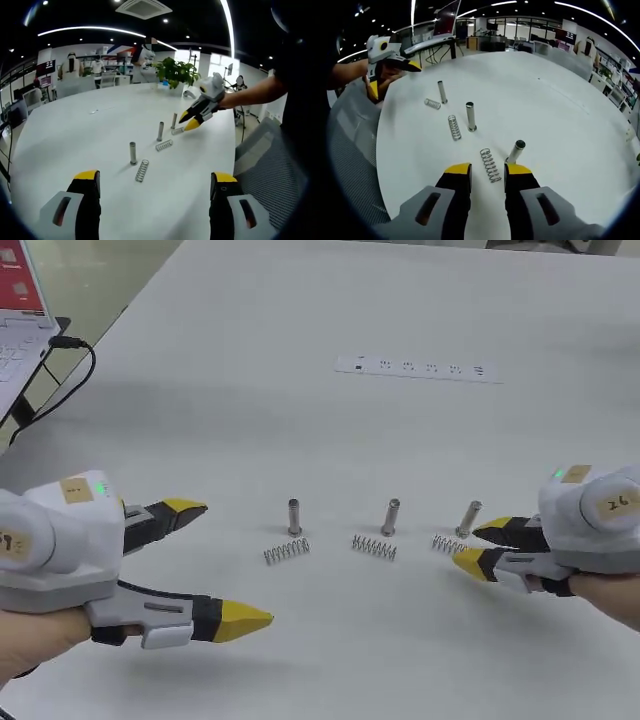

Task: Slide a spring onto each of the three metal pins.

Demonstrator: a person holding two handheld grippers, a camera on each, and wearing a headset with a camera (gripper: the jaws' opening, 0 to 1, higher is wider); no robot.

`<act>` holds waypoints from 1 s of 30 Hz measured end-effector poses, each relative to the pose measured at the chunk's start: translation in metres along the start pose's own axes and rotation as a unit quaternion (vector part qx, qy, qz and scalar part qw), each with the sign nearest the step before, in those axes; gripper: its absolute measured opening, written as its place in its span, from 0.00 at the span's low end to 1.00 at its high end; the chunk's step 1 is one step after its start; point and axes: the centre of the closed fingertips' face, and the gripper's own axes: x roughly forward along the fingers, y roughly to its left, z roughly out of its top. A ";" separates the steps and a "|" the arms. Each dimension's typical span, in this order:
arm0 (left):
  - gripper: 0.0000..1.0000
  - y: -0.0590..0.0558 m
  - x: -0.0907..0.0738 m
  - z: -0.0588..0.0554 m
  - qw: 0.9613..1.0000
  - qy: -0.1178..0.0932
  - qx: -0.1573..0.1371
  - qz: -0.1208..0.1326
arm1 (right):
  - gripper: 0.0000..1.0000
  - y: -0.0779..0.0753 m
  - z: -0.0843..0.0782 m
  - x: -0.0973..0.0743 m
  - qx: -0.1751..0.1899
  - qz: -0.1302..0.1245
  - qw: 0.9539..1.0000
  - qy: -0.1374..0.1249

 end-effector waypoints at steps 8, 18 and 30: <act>0.88 0.000 -0.001 -0.001 1.000 0.000 -0.001 0.000 | 0.21 0.001 -0.013 0.012 0.000 0.018 0.999 0.036; 0.88 -0.001 0.000 -0.002 1.000 0.002 -0.001 -0.002 | 0.16 0.001 -0.017 0.014 -0.002 0.019 0.999 0.047; 0.88 -0.002 0.001 -0.004 1.000 0.006 0.001 -0.006 | 0.09 0.004 -0.021 0.013 -0.021 0.018 0.998 0.054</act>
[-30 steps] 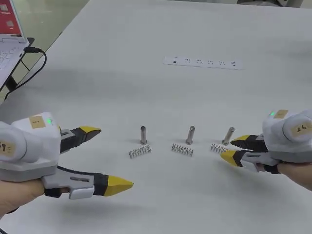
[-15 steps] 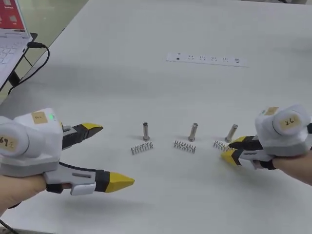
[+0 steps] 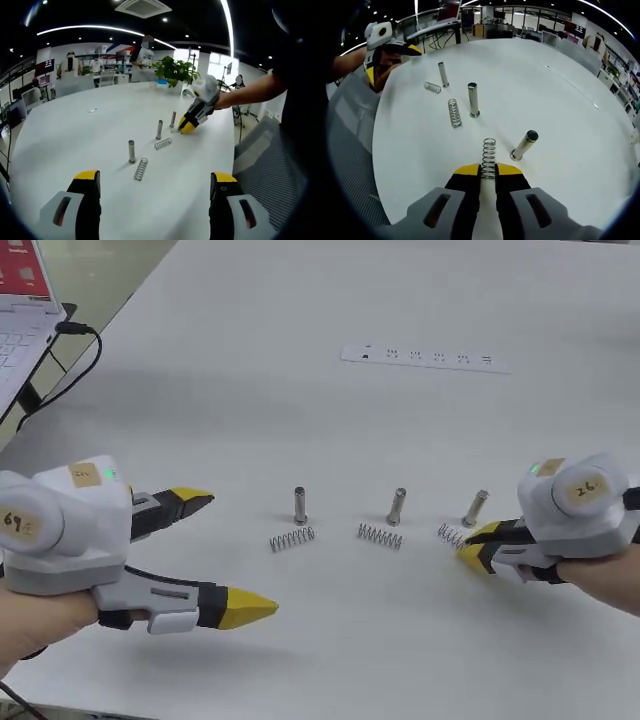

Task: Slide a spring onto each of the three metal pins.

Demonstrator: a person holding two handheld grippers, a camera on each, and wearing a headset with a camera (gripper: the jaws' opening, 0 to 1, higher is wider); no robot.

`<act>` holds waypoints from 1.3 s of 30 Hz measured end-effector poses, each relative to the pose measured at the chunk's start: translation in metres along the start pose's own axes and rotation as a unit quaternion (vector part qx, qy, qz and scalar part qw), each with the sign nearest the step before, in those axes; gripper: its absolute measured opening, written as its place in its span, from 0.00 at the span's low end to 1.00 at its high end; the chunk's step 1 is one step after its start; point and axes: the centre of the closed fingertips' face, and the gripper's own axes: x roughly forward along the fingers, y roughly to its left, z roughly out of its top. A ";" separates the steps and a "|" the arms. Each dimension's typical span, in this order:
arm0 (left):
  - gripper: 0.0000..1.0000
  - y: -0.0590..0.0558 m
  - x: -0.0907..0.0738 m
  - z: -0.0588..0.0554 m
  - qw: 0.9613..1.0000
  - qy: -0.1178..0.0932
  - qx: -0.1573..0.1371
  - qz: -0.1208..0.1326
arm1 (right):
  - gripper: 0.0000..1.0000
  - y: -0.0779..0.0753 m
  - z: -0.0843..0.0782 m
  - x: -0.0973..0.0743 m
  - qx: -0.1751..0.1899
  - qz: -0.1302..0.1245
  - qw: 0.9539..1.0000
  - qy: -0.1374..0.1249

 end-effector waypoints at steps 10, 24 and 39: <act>0.87 -0.008 0.003 0.005 1.000 -0.006 0.003 -0.010 | 0.08 0.005 0.004 -0.012 -0.004 0.006 1.000 -0.007; 0.82 -0.024 0.012 0.009 0.999 -0.003 0.006 -0.054 | 0.08 0.043 0.023 -0.031 -0.041 0.050 0.997 -0.035; 0.64 -0.055 0.051 0.028 0.992 -0.013 0.007 -0.127 | 0.08 0.077 0.041 -0.043 -0.101 0.085 0.989 -0.061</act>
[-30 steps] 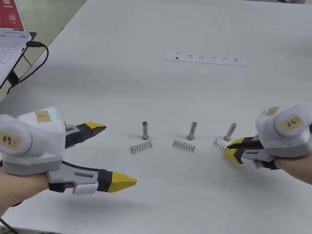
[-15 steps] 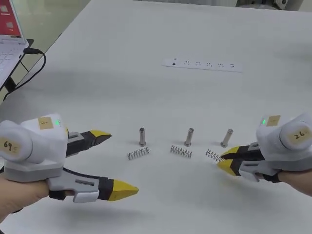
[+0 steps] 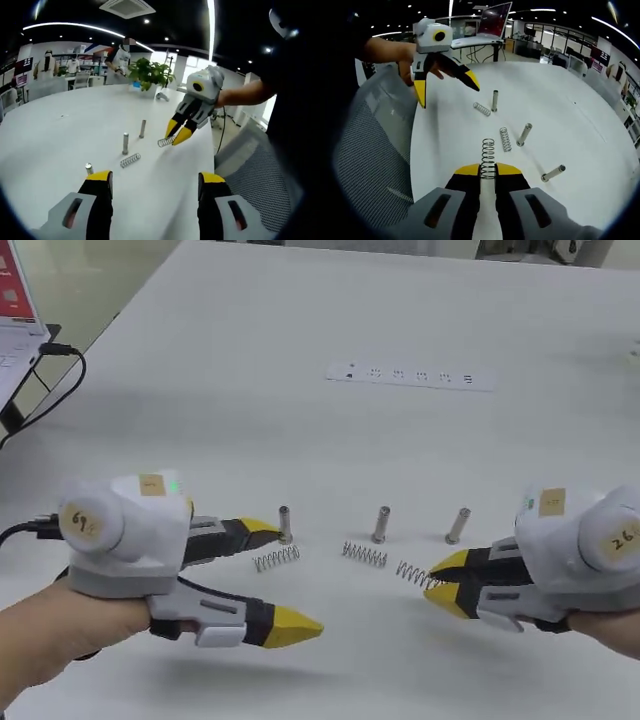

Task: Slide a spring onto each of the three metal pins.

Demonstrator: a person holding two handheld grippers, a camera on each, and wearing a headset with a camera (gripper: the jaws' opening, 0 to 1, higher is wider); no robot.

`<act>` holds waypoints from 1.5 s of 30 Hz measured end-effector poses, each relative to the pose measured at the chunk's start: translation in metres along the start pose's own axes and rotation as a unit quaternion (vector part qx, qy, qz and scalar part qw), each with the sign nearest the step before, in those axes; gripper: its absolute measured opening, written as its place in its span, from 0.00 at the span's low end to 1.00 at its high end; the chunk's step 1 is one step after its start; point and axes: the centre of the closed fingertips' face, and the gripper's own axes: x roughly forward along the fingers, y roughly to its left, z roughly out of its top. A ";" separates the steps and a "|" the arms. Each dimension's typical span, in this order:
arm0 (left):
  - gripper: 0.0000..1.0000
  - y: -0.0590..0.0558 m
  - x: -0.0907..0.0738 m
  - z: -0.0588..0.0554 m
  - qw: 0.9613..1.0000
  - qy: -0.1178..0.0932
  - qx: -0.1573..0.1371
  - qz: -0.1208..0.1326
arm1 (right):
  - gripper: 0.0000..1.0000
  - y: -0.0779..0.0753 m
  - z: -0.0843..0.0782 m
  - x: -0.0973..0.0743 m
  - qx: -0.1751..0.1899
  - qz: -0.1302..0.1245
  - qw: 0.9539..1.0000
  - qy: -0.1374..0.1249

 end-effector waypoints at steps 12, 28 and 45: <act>0.43 -0.024 0.038 0.011 0.999 0.006 0.017 -0.051 | 0.08 0.022 0.015 0.000 -0.058 0.029 0.998 -0.006; 0.16 -0.035 0.053 0.019 0.997 -0.002 0.038 -0.068 | 0.08 0.031 0.021 -0.003 -0.089 0.042 0.995 -0.013; 0.05 -0.042 0.053 0.020 0.996 -0.011 0.056 -0.072 | 0.08 0.034 0.023 -0.007 -0.115 0.049 0.992 -0.015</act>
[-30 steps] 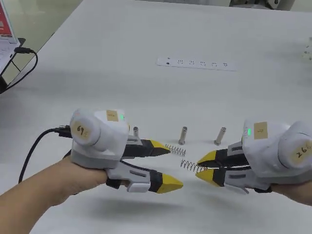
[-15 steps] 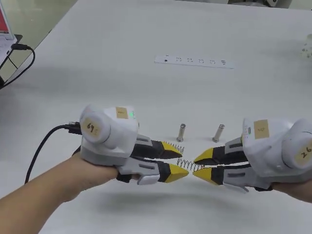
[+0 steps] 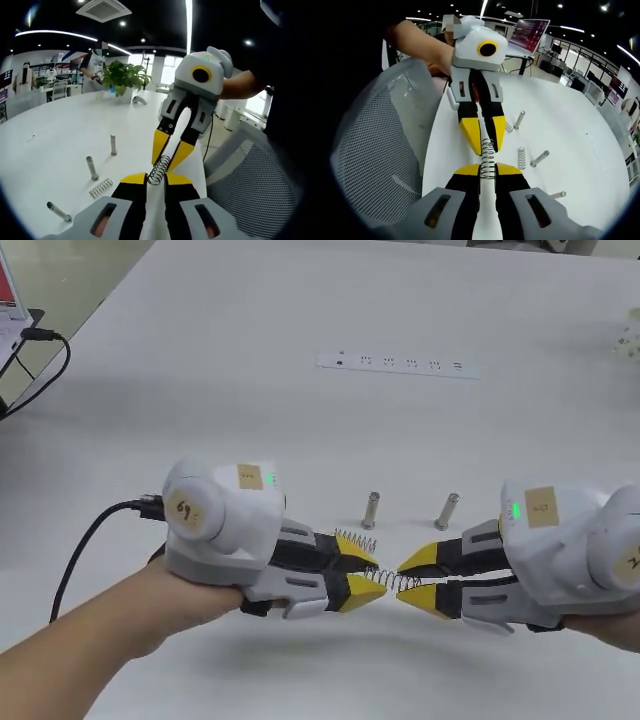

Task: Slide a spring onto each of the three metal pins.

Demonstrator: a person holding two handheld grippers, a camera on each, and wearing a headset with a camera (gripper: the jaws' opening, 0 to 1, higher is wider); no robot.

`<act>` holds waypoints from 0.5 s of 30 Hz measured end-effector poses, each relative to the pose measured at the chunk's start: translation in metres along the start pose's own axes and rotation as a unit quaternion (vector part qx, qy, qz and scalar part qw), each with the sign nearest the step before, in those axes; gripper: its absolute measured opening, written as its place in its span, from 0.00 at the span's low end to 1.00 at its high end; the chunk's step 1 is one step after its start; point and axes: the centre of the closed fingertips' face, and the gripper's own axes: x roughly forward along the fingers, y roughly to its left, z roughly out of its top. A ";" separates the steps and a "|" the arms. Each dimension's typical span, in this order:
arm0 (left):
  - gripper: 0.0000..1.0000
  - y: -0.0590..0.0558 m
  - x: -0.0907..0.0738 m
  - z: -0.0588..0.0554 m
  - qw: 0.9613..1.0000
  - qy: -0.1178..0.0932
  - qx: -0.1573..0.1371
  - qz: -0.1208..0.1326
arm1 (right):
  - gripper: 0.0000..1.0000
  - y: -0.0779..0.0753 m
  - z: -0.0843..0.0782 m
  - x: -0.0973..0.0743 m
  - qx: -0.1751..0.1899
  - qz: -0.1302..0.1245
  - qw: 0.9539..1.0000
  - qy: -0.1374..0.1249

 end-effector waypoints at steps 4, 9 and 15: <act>0.04 -0.002 -0.001 0.001 1.000 -0.002 0.007 -0.002 | 0.08 0.001 0.001 -0.001 -0.004 0.001 1.000 -0.004; 0.04 -0.003 -0.002 0.002 1.000 -0.004 0.011 -0.002 | 0.08 0.001 0.003 -0.002 -0.005 0.002 1.000 -0.007; 0.03 -0.005 -0.003 0.002 1.000 -0.004 0.007 -0.005 | 0.08 0.003 0.003 -0.002 -0.003 0.004 1.000 -0.010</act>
